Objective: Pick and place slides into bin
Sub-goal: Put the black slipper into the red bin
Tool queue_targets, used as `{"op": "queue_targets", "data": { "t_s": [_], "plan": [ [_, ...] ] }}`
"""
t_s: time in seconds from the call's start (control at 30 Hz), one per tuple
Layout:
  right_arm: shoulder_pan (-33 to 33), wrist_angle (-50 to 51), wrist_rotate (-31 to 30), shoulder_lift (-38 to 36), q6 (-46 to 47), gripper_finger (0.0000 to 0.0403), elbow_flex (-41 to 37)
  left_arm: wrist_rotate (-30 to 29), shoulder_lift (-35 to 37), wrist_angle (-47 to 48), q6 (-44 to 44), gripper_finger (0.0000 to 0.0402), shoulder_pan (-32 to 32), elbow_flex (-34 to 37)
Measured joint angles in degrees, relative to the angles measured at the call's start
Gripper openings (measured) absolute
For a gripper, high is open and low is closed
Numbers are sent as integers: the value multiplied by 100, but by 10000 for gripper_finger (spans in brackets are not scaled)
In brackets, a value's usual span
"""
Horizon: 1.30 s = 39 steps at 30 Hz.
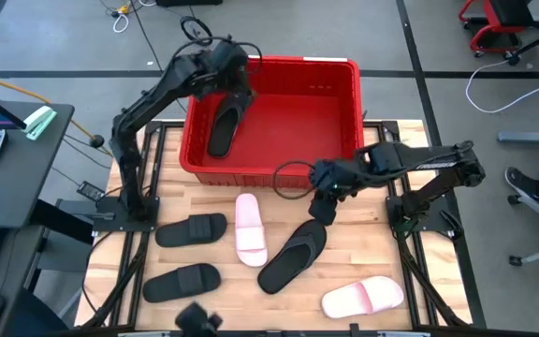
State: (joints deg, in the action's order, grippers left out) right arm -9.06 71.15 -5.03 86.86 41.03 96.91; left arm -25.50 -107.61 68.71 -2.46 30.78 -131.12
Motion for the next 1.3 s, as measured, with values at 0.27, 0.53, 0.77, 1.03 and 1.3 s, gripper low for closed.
{"op": "queue_targets", "data": {
  "t_s": [0.27, 0.53, 0.77, 1.03, 1.3],
  "plan": [
    [-1040, -1581, -424, 5, 2433, 143, -1592, 29, 383, 254, -197, 157, -934, 17],
    [-2149, -3524, -1893, 18, 3774, 137, -3339, 49, 424, 498, -262, 136, -1713, 19],
    [-2614, -3659, -2275, 14, 4232, 140, -3975, 44, 424, 537, -382, 121, -1994, 19],
    [-2628, -4199, -1946, 14, 4090, 174, -4221, 36, 424, 559, -611, 110, -2044, 21],
    [-2479, -4836, -1889, 86, 3205, 227, -4221, 37, 422, 557, -926, 110, -2044, 21]
  ]
}}
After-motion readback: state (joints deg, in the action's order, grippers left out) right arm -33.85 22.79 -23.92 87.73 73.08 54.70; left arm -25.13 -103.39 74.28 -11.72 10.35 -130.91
